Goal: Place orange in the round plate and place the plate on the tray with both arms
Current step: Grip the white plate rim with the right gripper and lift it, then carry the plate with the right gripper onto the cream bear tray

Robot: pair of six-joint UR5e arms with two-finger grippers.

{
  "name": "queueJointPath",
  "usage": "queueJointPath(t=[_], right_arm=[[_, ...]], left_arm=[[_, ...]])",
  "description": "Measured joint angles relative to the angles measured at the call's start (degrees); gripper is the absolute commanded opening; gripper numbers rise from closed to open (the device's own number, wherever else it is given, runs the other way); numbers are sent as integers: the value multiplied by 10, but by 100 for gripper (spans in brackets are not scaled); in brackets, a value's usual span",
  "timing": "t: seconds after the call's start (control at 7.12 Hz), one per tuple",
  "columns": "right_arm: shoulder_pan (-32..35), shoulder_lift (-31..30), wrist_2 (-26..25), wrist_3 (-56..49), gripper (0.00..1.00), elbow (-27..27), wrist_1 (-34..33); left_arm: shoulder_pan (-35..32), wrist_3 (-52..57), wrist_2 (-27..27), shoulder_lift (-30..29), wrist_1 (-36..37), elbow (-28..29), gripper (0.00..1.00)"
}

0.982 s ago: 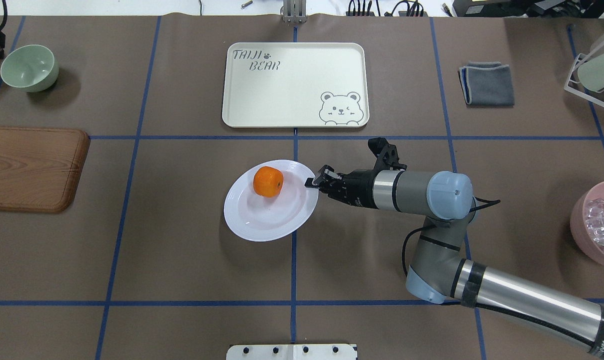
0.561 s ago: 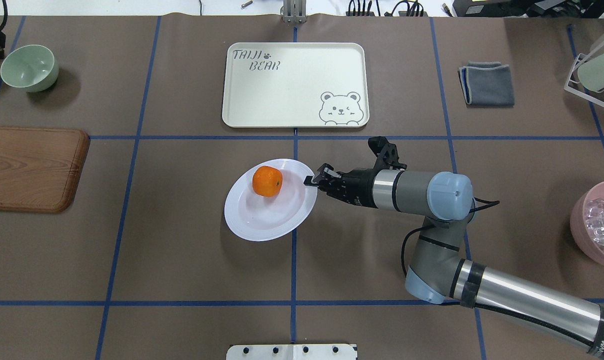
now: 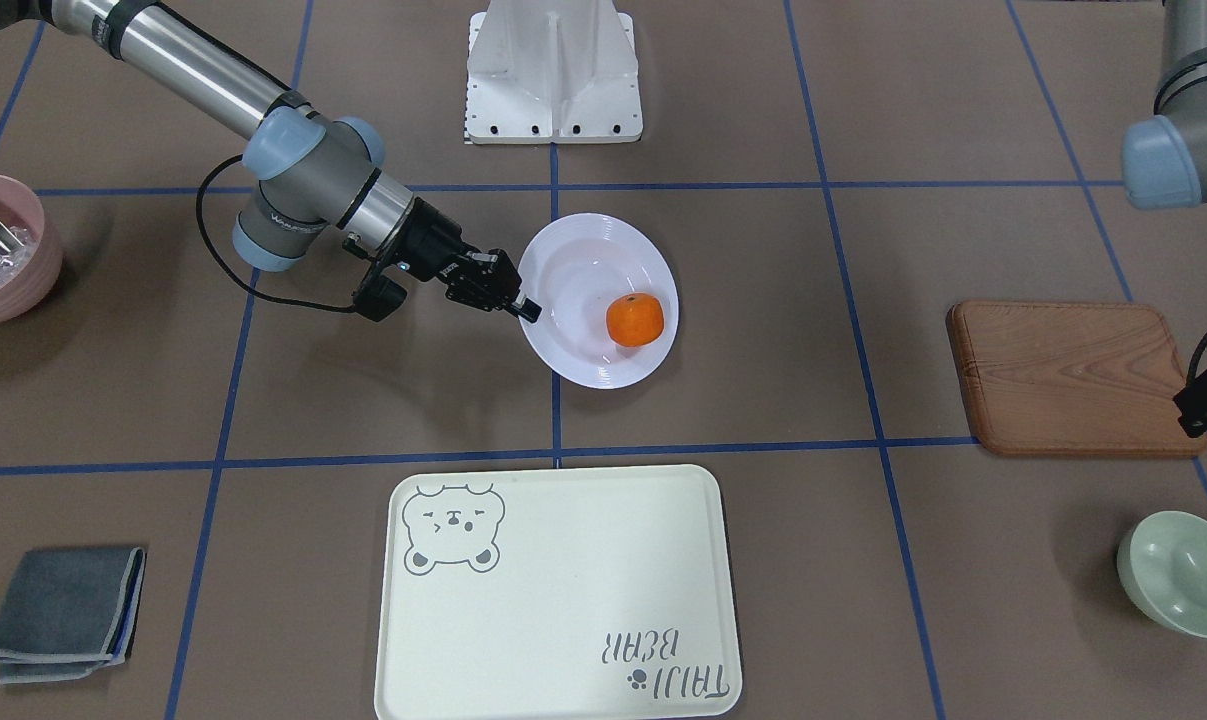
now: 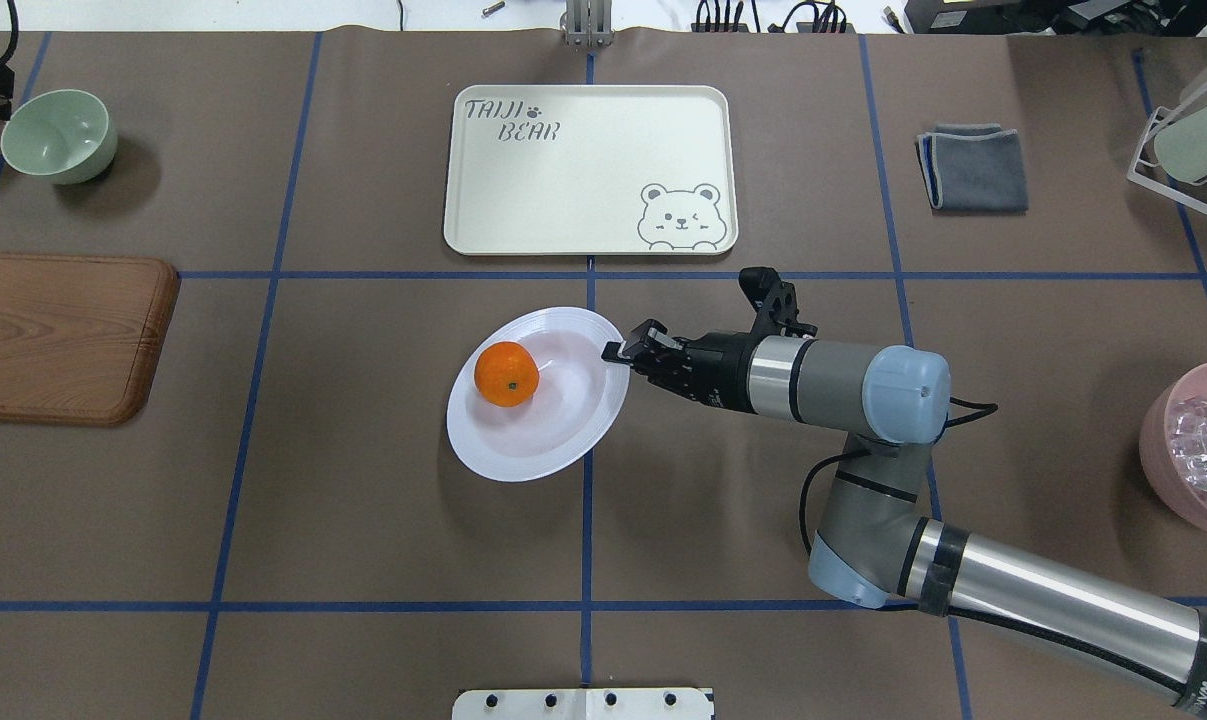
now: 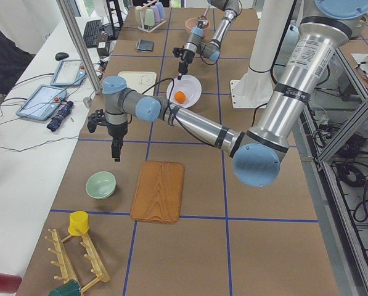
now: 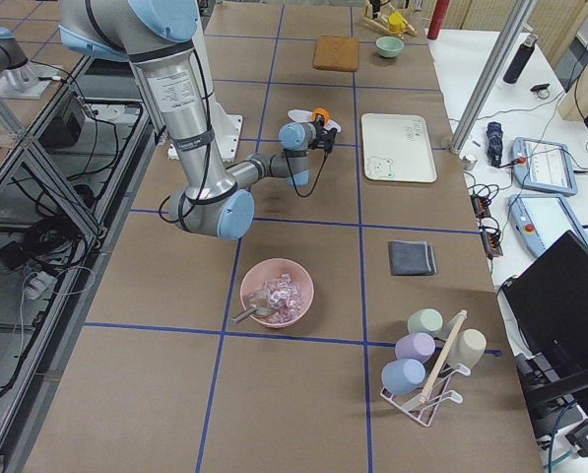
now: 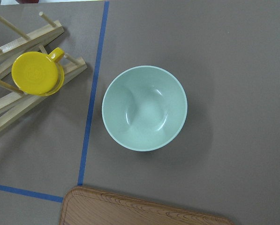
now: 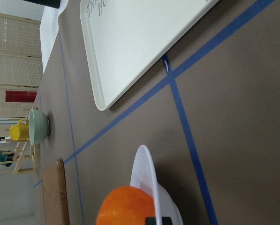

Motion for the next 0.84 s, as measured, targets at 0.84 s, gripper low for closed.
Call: queueJointPath(t=[0.84], right_arm=[[-1,2,-93,36,0,-3,45]], left_arm=[[1,-1,1,0,-1,0,99]])
